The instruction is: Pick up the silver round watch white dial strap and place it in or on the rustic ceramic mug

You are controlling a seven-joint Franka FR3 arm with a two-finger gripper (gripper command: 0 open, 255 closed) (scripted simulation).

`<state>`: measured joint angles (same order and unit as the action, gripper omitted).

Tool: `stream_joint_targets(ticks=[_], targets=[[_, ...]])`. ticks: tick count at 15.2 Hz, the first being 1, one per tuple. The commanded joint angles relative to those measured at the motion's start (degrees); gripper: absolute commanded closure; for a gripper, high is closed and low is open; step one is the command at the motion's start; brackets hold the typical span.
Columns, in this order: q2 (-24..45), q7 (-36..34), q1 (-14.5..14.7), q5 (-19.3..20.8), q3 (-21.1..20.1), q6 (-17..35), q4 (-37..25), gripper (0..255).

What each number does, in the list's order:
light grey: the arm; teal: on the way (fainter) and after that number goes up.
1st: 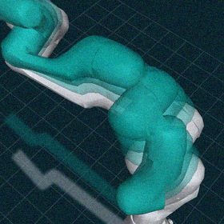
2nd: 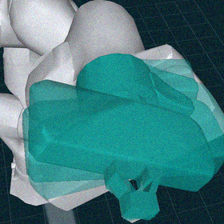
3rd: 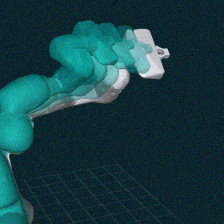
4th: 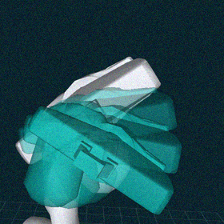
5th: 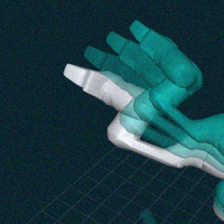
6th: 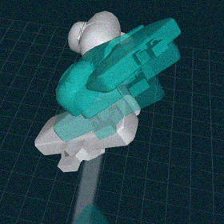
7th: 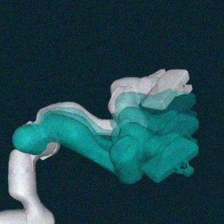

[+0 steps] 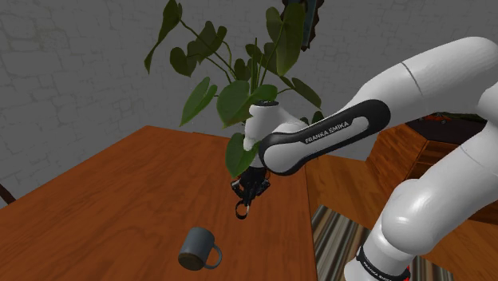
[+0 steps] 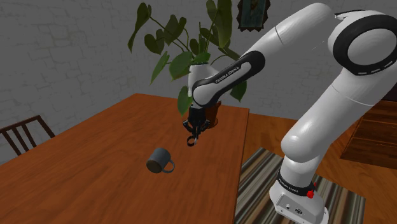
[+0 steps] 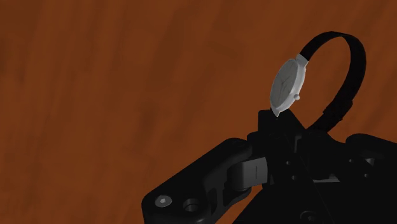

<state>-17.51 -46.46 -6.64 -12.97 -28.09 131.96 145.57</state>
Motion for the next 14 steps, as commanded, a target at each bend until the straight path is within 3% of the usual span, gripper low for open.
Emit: stream_joint_targets(ticks=[1, 14], targets=[[-1.2, 0.2, 0.1, -0.2, 0.4, -1.9, -0.8, 255], [-6.2, 0.7, 0.3, -0.3, 2.5, -13.2, -7.1, 255]])
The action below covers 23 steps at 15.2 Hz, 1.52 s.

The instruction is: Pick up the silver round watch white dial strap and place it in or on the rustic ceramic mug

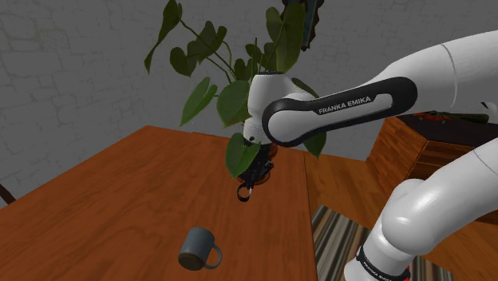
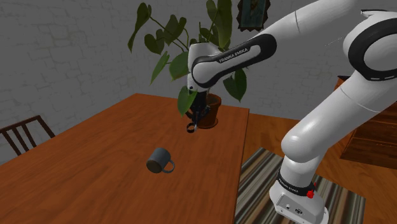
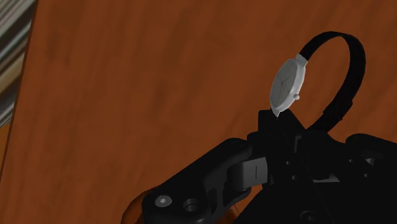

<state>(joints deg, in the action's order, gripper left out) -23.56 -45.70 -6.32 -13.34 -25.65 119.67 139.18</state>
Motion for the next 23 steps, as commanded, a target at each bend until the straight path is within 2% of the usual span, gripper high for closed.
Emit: stream_joint_targets(ticks=[1, 12, 18, 23], targets=[[-0.4, -0.1, 0.0, 0.1, 0.2, -1.8, -1.3, 255], [-2.3, -0.3, -0.2, 0.7, 1.7, -10.4, -8.1, 255], [2.7, -9.6, 1.5, 0.7, -5.4, -10.5, -14.2, 255], [8.9, -18.3, 2.3, 3.0, -11.7, -10.7, -21.0, 255]])
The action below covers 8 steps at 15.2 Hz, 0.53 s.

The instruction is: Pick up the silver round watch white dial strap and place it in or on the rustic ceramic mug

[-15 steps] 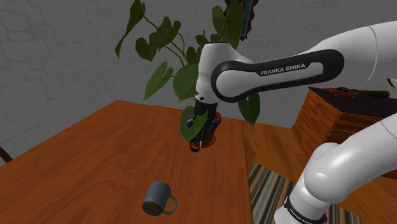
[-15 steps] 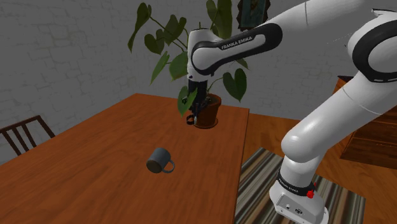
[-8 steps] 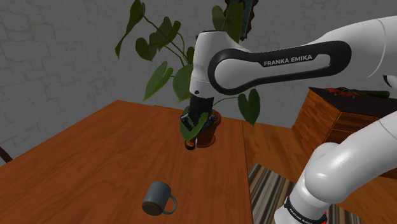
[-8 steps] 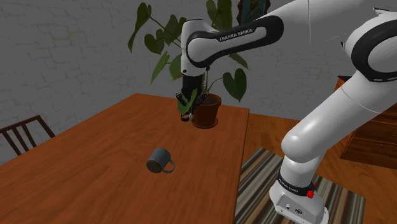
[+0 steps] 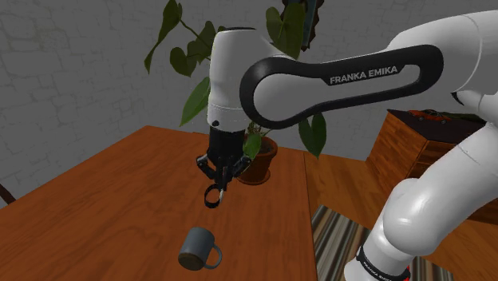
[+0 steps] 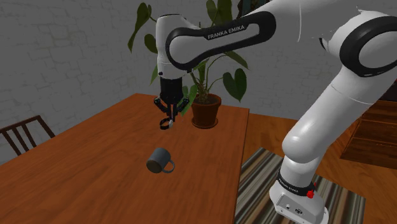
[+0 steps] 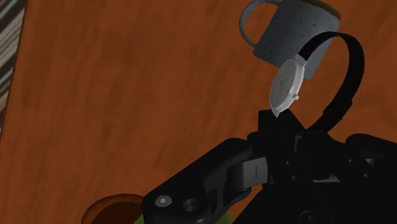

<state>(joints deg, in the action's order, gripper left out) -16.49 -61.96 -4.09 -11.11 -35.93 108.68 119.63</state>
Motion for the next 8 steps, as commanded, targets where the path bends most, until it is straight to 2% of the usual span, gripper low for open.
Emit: stream_joint_targets(ticks=[1, 4, 8], targets=[[3.3, -3.9, 0.2, 1.6, -2.8, 0.3, -3.0, 255], [9.0, -10.3, 0.8, 5.2, -7.0, -0.2, -8.5, 255], [9.5, -10.5, 1.0, 5.4, -7.2, 2.9, -5.8, 255]])
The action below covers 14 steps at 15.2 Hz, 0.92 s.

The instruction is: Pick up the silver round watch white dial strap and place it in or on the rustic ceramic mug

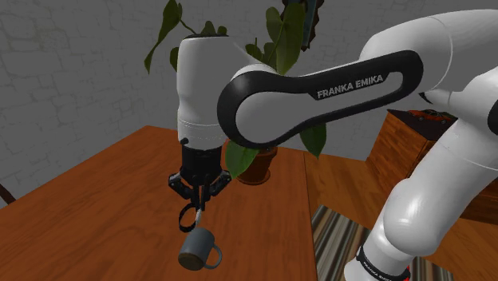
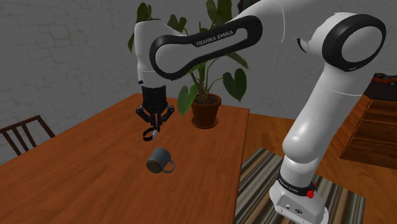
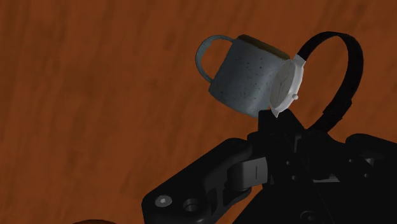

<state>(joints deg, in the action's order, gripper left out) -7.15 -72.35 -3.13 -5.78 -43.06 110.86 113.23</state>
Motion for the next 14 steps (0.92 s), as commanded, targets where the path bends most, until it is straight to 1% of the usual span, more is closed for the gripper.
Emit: stream_joint_targets(ticks=[1, 12, 14], targets=[[0.3, -0.2, 0.0, 0.1, -0.2, 1.5, 1.2, 255], [3.1, -1.5, 0.2, 2.0, -1.1, 9.9, 7.5, 255], [3.2, -1.5, 0.2, 2.0, -1.1, 10.0, 7.6, 255]])
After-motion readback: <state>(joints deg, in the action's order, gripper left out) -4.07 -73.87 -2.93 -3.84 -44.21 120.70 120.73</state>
